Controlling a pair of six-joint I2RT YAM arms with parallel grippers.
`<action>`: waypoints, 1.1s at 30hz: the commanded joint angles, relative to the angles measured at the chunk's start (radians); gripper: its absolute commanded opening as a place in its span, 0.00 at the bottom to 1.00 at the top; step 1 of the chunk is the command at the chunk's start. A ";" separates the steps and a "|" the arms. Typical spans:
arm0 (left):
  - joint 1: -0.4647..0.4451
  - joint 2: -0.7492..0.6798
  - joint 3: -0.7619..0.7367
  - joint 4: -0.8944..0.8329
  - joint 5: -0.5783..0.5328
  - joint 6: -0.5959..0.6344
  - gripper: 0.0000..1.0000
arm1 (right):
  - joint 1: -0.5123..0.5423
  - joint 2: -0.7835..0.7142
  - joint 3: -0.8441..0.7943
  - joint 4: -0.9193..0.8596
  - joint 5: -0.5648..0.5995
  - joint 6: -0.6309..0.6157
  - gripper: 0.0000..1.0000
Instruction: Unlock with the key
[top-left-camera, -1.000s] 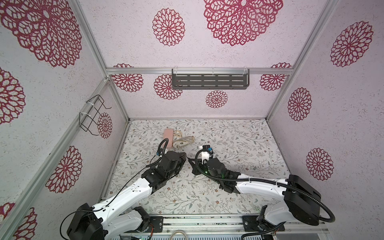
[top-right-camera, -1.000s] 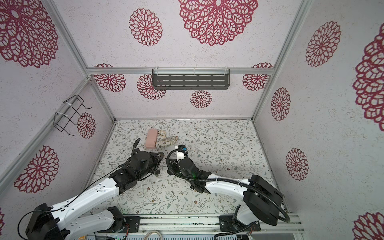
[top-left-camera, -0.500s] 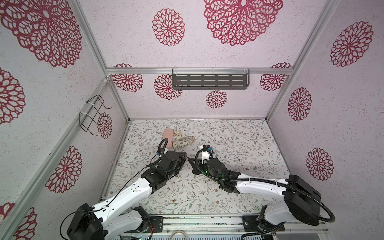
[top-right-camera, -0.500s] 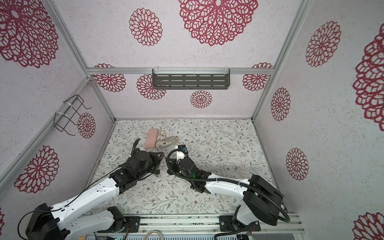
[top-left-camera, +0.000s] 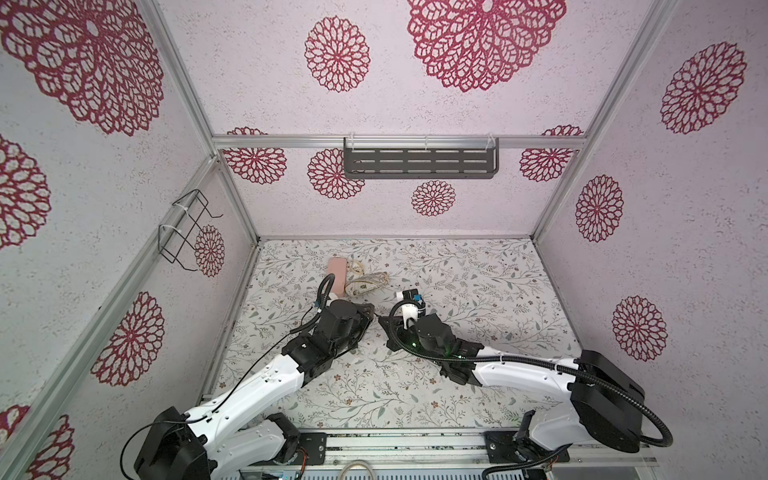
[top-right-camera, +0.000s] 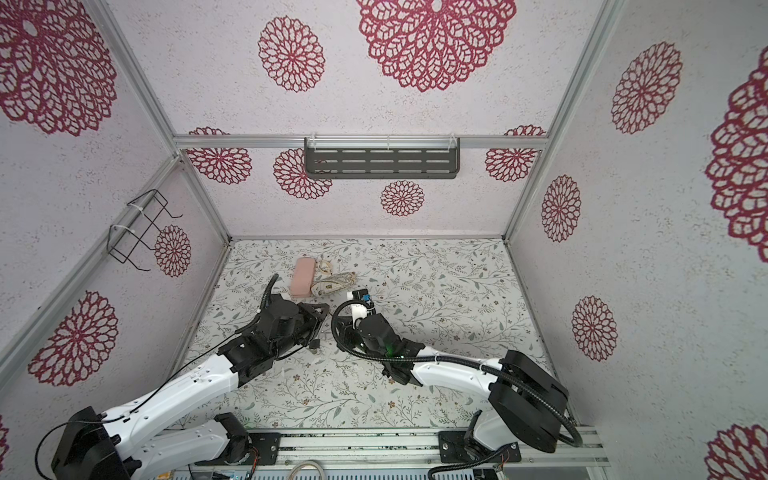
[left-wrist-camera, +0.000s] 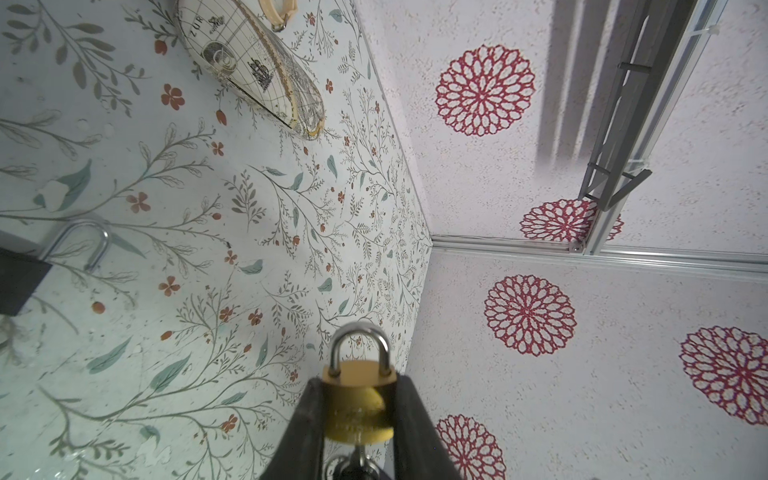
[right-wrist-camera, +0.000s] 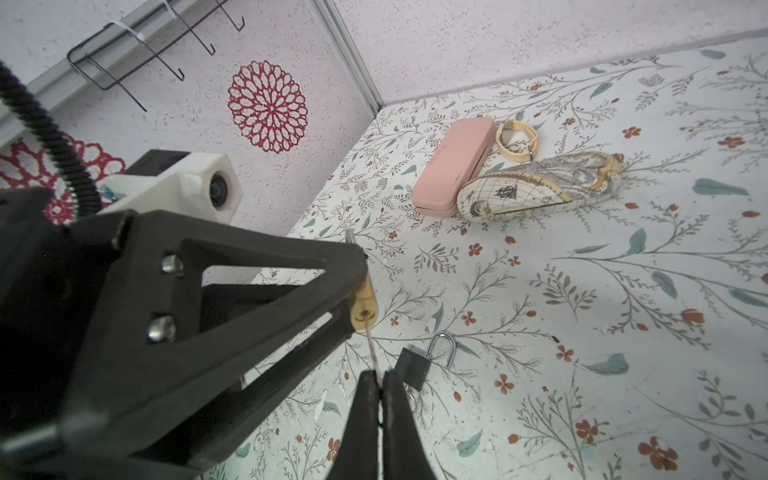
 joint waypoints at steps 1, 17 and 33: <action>-0.010 -0.013 0.011 0.027 0.088 -0.034 0.00 | 0.019 -0.030 0.047 0.041 0.073 -0.101 0.00; -0.029 -0.006 0.036 -0.069 0.045 0.056 0.00 | -0.040 -0.036 0.040 0.205 -0.154 0.175 0.00; -0.010 -0.018 0.045 -0.063 0.109 0.003 0.00 | -0.031 -0.049 0.035 0.242 -0.168 0.039 0.00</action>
